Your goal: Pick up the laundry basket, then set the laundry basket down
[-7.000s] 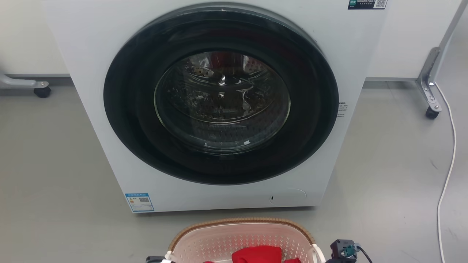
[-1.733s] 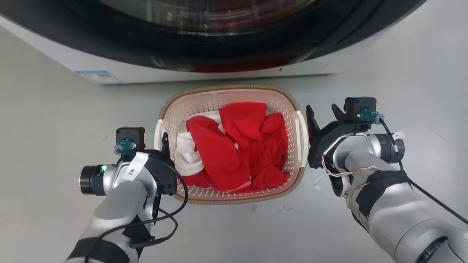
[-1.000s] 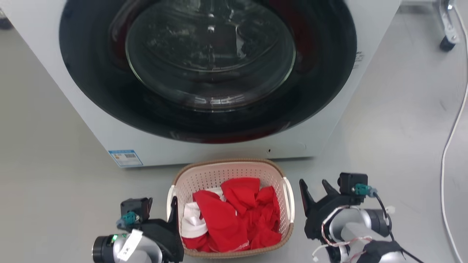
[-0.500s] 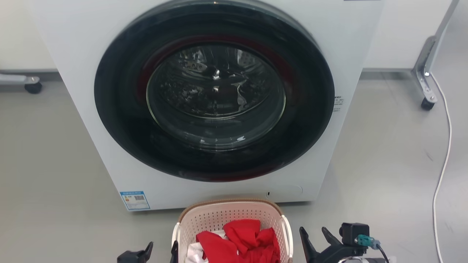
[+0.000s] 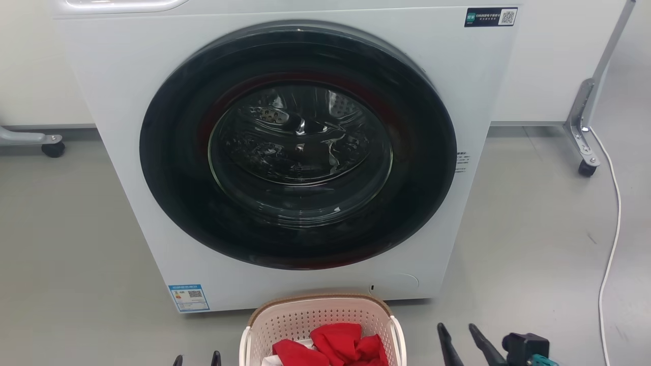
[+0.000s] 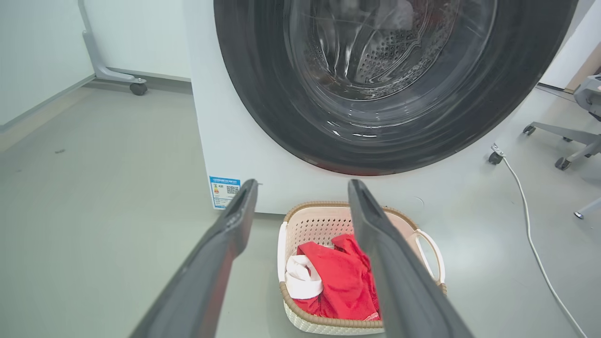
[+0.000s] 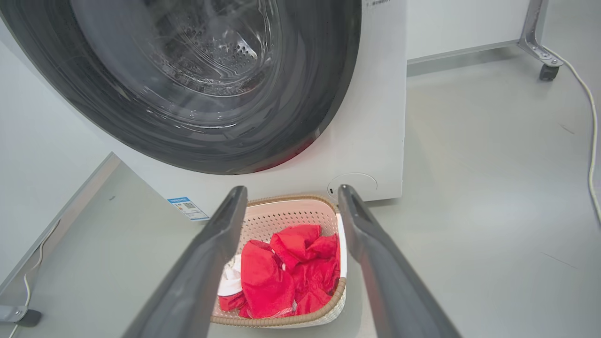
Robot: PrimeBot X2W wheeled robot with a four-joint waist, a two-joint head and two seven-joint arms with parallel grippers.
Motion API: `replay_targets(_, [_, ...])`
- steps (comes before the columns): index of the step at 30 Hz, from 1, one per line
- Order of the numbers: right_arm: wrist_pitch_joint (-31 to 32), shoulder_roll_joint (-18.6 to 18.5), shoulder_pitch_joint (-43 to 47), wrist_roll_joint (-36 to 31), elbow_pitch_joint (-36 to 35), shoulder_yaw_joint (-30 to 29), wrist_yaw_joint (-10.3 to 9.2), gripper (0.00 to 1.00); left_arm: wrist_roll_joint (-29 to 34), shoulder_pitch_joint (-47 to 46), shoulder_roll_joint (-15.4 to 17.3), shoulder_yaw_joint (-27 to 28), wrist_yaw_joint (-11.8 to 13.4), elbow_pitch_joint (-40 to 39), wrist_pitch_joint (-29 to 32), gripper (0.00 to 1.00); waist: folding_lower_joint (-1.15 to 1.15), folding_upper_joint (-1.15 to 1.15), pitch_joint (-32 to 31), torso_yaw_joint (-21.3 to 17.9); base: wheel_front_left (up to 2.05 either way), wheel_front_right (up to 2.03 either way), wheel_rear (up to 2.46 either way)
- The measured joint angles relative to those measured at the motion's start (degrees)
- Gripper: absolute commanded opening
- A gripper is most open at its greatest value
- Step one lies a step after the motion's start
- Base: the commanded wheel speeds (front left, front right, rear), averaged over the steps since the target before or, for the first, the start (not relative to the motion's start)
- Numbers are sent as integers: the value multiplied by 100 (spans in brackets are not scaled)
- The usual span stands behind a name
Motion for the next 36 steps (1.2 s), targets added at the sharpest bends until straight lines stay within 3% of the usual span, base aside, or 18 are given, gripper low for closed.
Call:
replay_targets(9, [0,8,914,-904,-922,-1054,-7,100,570,622,-189,434,0,-1003,0,100,0,0,-29,-42,0,0,0])
replay_targets(16, [-1,238,1437,-1625,-1719,-1588,-7,100,867,912,-266,626,0,-1536,0,100,0,0,-25,-97,0,0,0])
replay_targets(36, [-1,502,1736,-2583,-2672,-1957,-7,100,1211,986,-363,672,0,-1927,-1,100,1,1,25,-109,0,0,0])
